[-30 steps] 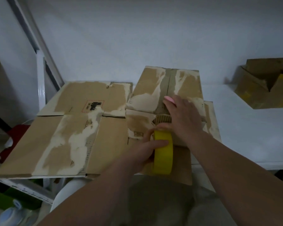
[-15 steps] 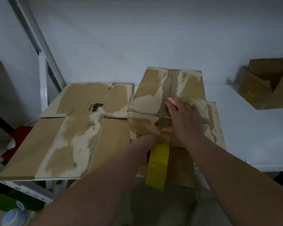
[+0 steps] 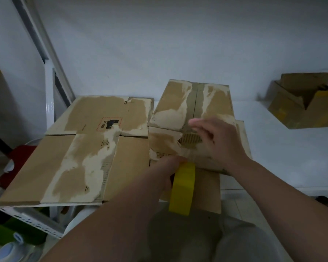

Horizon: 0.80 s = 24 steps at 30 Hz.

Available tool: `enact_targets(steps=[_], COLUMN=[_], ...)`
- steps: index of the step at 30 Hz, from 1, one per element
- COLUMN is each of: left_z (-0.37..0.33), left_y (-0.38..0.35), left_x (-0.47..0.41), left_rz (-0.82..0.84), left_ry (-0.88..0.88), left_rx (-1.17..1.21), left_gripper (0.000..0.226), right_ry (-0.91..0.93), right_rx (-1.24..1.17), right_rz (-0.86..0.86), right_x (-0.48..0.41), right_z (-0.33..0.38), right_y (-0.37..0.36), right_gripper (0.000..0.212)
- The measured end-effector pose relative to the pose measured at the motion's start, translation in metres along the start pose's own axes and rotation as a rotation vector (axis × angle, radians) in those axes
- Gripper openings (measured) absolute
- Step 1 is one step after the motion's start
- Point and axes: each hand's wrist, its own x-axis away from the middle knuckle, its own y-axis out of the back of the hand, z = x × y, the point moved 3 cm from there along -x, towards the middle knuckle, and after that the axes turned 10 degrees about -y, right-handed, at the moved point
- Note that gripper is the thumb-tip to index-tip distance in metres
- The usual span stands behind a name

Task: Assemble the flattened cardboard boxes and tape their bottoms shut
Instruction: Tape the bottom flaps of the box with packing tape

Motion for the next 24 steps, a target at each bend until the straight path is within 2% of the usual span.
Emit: enact_targets(steps=[3,6,10,14,19,24], left_z=[0.001,0.0,-0.003,-0.003,-0.004,-0.005], left_y=[0.001,0.003,0.004,0.005,0.004,0.001], left_x=[-0.001,0.0,0.004,0.003,0.002,0.004], left_rz=[0.004,-0.005,-0.001,0.007,0.019,0.04], left_ry=[-0.008,-0.017,-0.008,0.004,0.018,0.012], left_rx=[-0.016,-0.033,-0.052,-0.037,-0.047,-0.049], left_gripper=[0.023,0.027,0.025,0.025,0.025,0.014], right_ry=[-0.12,-0.105,-0.127,-0.112,-0.092,-0.061], right_rx=[0.035,0.176,0.287,0.354,0.346,0.38], right_rz=[0.201,0.281,0.311,0.334,0.365,0.363], right_x=[0.015,0.019,0.015,0.013,0.013,0.015], right_z=[-0.007,-0.017,-0.019,-0.019,-0.021,-0.023], right_y=[-0.008,-0.016,-0.026,-0.033,-0.04,-0.042], right_gripper=[0.033,0.021,0.016,0.018,0.019,0.021])
